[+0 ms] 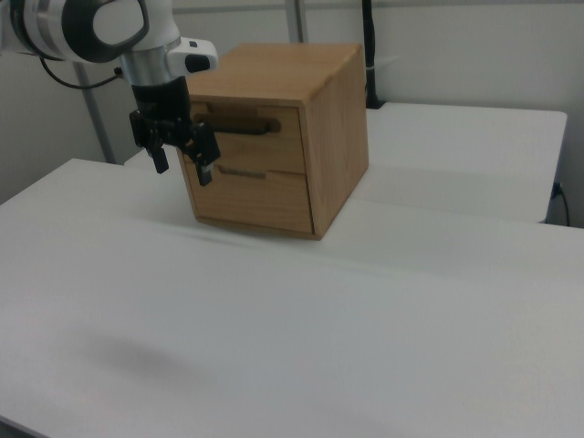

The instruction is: Open the drawer by sliding it

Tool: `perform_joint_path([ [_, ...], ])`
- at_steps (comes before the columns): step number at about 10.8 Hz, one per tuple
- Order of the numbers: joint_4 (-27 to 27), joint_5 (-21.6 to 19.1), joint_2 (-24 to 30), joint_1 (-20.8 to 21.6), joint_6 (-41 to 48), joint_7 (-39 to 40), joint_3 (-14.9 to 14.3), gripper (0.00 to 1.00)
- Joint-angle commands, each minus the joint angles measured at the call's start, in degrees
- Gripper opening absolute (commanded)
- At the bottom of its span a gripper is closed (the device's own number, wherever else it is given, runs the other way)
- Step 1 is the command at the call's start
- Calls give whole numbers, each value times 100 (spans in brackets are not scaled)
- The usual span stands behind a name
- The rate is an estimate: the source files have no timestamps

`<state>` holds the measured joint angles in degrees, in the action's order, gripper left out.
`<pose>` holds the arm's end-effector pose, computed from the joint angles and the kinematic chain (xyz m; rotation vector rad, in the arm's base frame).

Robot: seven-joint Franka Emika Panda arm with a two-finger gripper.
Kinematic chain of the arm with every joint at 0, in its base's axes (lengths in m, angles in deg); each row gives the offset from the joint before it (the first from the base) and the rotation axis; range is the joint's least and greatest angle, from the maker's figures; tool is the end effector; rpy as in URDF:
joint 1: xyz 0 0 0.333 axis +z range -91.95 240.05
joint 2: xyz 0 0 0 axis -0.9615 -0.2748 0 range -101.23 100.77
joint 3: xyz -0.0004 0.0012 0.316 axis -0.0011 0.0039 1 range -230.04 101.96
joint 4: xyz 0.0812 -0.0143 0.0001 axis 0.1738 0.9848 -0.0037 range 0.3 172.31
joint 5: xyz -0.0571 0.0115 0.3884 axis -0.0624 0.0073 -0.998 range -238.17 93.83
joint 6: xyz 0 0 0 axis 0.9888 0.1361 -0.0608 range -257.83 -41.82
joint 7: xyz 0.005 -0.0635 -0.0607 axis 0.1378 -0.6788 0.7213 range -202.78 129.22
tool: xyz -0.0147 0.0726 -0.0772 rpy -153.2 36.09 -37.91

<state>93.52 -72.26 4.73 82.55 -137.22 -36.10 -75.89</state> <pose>0.5331 -0.0358 0.6176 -3.1223 0.0724 -0.0564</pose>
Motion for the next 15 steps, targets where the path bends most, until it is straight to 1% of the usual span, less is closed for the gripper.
perform_joint_path([
  [1, 131, 53, 92, -14, 26, 72, -2, 100],
  [12, 113, -18, -4, -15, 26, 11, -1, 100],
  [14, 17, -44, -135, -6, 9, -225, -1, 100],
  [15, -79, -175, -275, -6, -35, -366, 7, 100],
])
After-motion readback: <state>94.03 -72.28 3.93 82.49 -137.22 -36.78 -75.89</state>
